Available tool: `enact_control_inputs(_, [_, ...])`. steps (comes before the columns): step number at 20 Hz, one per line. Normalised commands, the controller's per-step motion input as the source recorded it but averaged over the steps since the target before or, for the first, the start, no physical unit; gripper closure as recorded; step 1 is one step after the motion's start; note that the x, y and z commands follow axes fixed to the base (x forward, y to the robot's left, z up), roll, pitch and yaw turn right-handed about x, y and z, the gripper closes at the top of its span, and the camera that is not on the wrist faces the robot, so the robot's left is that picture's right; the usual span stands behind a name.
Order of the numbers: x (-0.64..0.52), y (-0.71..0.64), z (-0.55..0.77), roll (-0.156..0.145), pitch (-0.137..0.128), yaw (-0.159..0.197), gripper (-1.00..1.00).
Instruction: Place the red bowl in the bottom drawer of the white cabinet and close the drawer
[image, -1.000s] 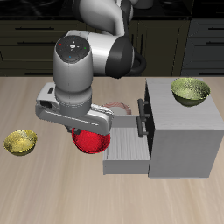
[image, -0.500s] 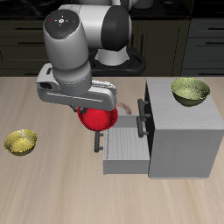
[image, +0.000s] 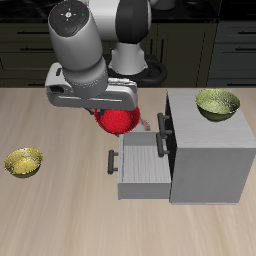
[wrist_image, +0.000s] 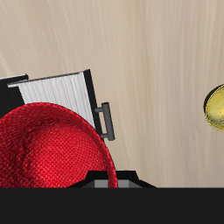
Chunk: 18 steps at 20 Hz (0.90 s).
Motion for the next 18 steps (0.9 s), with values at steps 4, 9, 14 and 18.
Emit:
enact_control_inputs(4, [-0.16,-0.01,0.00,0.001,0.002,0.008,1.00])
enact_control_inputs(9, [-0.12,-0.04,-0.05,-0.008,0.008,0.016,1.00])
enact_control_inputs(14, [0.00,0.19,-0.04,0.041,0.007,0.037,1.00])
enact_control_inputs(18, [0.10,0.22,0.05,0.042,-0.003,0.010,1.00])
